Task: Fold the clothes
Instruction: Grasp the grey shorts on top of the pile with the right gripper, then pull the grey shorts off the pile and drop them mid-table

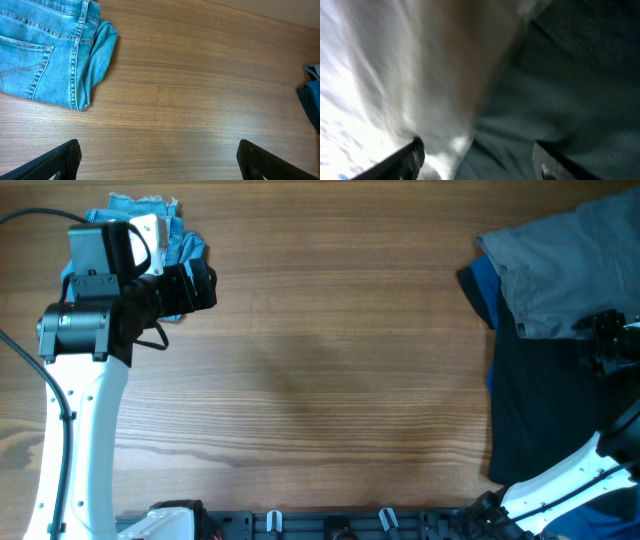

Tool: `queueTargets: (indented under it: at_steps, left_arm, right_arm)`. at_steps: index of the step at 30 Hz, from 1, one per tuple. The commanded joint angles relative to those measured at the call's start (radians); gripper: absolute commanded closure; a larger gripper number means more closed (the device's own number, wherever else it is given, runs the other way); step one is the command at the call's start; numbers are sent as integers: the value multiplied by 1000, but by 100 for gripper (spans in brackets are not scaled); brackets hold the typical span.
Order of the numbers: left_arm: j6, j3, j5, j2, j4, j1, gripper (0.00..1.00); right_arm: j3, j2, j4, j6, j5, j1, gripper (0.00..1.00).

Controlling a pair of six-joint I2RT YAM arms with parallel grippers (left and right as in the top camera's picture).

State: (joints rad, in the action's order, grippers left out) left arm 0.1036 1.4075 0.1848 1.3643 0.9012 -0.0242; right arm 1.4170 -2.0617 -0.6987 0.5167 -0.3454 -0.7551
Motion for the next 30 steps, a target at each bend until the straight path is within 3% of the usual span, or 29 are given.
queueTargets:
  at_steps: [1,5,6,8,9,11,15,17,19,23,24,26,28,30]
  left_arm:
    - [10,20,16,6,-2,6,0]
    - [9,20,16,6,-2,6,0]
    - [9,20,16,6,-2,6,0]
    - [10,20,16,6,-2,6,0]
    - [10,20,16,6,-2,6,0]
    - [10,20,16,5,-2,6,0]
    - [10,20,16,-19,-3,6,5]
    - [10,20,5,-43,-4,5,5]
    - [10,20,-22,-79,-4,-2,6]
    - [9,20,-50,-149,-7,-41,3]
    - [9,20,-74,-161,-6,-50,1]
    - [-10,20,-101,-184,-7,-64,0]
    - [-49,20,-100,-193,-7,-66,0]
    - [-48,20,-84,-187,-8,-60,0]
  right_arm:
    - [-25,-10,113,-2,-165,6,27]
    - [-25,-10,232,-13,-230,6,29]
    - [-25,-10,251,-22,-233,6,39]
    - [-23,-9,254,-63,-285,6,76]
    - [-22,-2,249,-72,-345,6,90]
    - [-22,37,239,-72,-454,6,96]
    - [-22,232,199,-69,-595,75,96]
    - [-22,385,156,-72,-595,196,96]
    - [-22,505,126,-72,-590,396,96]
    - [-22,566,31,-74,-422,1033,93]
    - [-22,559,12,-90,-375,1159,83]
    - [-22,556,-4,-99,-180,1326,48]
    - [-20,581,-25,-95,-51,1326,39]
    - [-20,631,-75,-66,47,1200,32]
